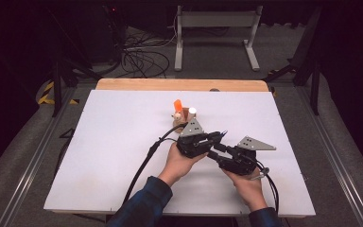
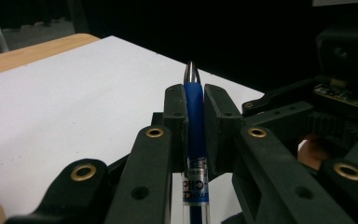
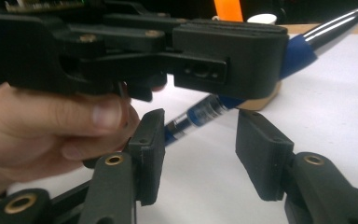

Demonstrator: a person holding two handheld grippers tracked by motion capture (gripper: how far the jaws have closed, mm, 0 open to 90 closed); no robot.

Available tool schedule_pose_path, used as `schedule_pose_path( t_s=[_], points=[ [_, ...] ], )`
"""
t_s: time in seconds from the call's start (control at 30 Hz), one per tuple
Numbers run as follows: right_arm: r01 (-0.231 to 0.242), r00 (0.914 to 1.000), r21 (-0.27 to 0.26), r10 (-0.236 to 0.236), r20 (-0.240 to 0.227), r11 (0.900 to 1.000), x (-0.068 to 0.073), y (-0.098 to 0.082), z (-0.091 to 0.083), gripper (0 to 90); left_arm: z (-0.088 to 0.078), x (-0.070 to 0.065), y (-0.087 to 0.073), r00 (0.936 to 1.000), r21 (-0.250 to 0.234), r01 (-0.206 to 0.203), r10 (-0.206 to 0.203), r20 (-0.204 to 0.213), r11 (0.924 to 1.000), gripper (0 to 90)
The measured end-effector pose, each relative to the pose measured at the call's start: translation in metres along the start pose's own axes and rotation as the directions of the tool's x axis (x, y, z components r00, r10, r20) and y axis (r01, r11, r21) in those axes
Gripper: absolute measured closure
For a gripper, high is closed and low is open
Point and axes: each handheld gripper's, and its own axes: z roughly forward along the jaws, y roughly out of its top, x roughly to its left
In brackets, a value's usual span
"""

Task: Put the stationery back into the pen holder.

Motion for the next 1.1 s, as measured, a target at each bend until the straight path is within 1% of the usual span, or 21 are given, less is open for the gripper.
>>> schedule_pose_path(
  t_s=[0.07, 0.13, 0.2, 0.3, 0.4, 0.53, 0.63, 0.77, 0.8, 0.9, 1.0, 1.1],
  points=[
    [-0.016, 0.9998, -0.006, 0.016, -0.012, 1.0, 0.0, 0.0, 0.001, 54.7, 0.0, -0.001, -0.001, 0.9998, -0.005, -0.02, 0.02, -0.004, 0.9998, 80.6],
    [-0.032, 0.9992, -0.011, 0.032, -0.026, 0.999, 0.0, 0.0, 0.003, 56.7, 0.0, -0.002, -0.002, 0.9999, -0.007, -0.015, 0.015, 0.001, 0.9999, 80.6],
    [-0.043, 0.9987, -0.011, 0.043, -0.028, 0.999, 0.0, 0.0, 0.004, 58.3, 0.0, -0.003, -0.003, 0.9997, -0.008, -0.025, 0.025, -0.003, 0.9997, 80.6],
    [-0.075, 0.9962, -0.016, 0.075, -0.044, 0.997, -0.002, 0.0, 0.004, 60.3, 0.0, -0.004, -0.003, 0.9997, -0.013, -0.023, 0.023, -0.004, 0.9997, 80.6],
    [-0.093, 0.9945, -0.019, 0.092, -0.05, 0.995, -0.003, 0.0, 0.004, 62.0, -0.001, -0.003, -0.002, 0.9996, -0.015, -0.027, 0.027, -0.005, 0.9995, 80.6],
    [-0.085, 0.9953, -0.016, 0.085, -0.047, 0.996, -0.005, 0.0, 0.005, 64.5, -0.002, -0.003, -0.002, 0.9999, -0.02, -0.014, 0.014, -0.002, 0.9997, 80.6],
    [-0.091, 0.9949, -0.017, 0.09, -0.045, 0.996, -0.005, 0.001, 0.004, 66.1, -0.003, -0.003, -0.002, 0.9999, -0.025, -0.017, 0.017, -0.002, 0.9995, 80.6],
    [-0.11, 0.9928, -0.023, 0.109, -0.05, 0.994, -0.007, 0.001, 0.003, 70.8, -0.006, -0.004, -0.001, 0.9998, -0.036, -0.018, 0.018, 0.0, 0.9992, 80.5],
    [-0.113, 0.9924, -0.027, 0.111, -0.052, 0.993, -0.008, 0.001, 0.003, 72.3, -0.007, -0.005, 0.0, 0.9999, -0.043, -0.012, 0.012, 0.001, 0.999, 80.5],
    [-0.122, 0.9914, -0.029, 0.121, -0.051, 0.992, -0.009, 0.002, 0.002, 75.3, -0.009, -0.005, 0.001, 0.9998, -0.045, -0.017, 0.017, 0.003, 0.9988, 80.5],
    [-0.112, 0.9931, -0.029, 0.11, -0.04, 0.993, -0.009, 0.002, 0.002, 78.0, -0.013, -0.005, 0.001, 0.9997, -0.048, -0.026, 0.026, 0.0, 0.9985, 80.3],
    [-0.101, 0.9945, -0.033, 0.101, -0.028, 0.994, -0.009, 0.003, 0.002, 80.1, -0.016, -0.004, 0.002, 0.9997, -0.058, -0.023, 0.023, 0.002, 0.9981, 79.9]
  ],
)
